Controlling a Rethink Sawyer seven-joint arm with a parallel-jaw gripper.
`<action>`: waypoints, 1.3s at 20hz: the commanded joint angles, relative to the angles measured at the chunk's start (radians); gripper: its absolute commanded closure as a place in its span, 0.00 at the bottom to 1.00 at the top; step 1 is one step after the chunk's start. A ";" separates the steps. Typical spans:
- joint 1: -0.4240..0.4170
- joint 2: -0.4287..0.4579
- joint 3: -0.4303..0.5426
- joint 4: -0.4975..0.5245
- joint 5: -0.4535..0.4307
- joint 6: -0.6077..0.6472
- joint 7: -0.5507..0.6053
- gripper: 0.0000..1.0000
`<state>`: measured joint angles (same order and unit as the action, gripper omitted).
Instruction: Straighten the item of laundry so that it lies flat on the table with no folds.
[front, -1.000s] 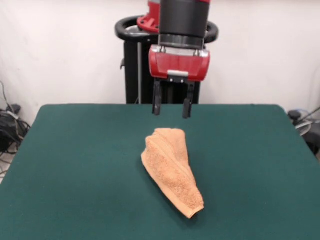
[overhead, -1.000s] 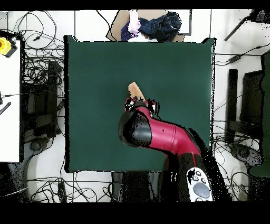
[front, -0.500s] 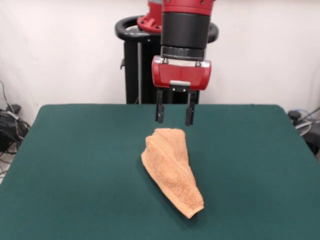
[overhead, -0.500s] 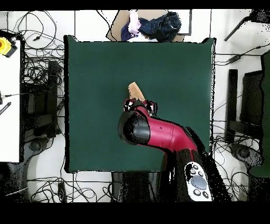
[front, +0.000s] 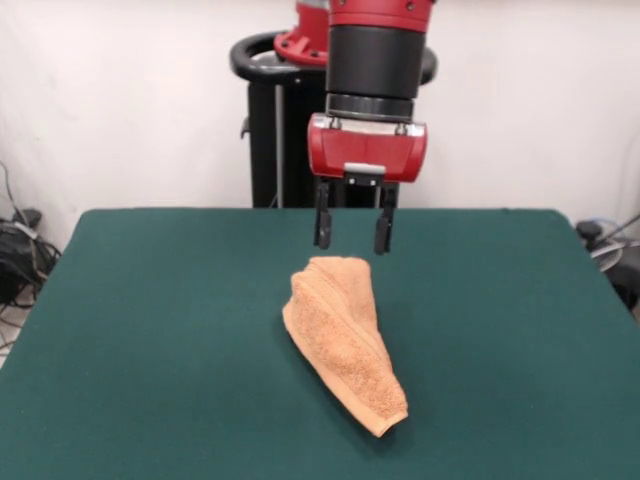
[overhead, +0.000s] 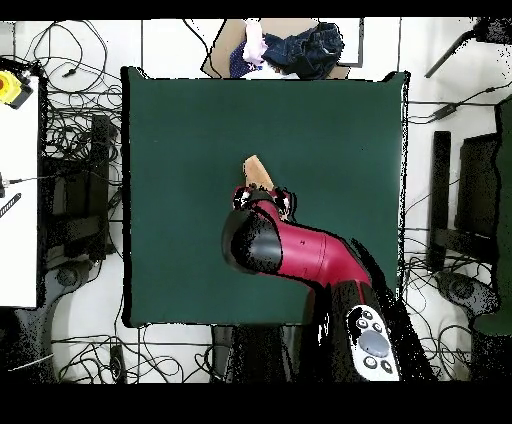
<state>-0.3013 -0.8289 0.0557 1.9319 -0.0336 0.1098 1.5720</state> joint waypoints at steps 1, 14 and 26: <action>0.012 0.079 0.082 -0.009 -0.065 -0.149 0.147 0.00; -0.010 0.195 0.096 -0.055 -0.067 -0.244 0.147 0.00; 0.003 0.323 0.081 -0.142 -0.105 -0.363 0.141 0.00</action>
<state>-0.3139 -0.5939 0.0613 1.8612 -0.0844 -0.1581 1.5720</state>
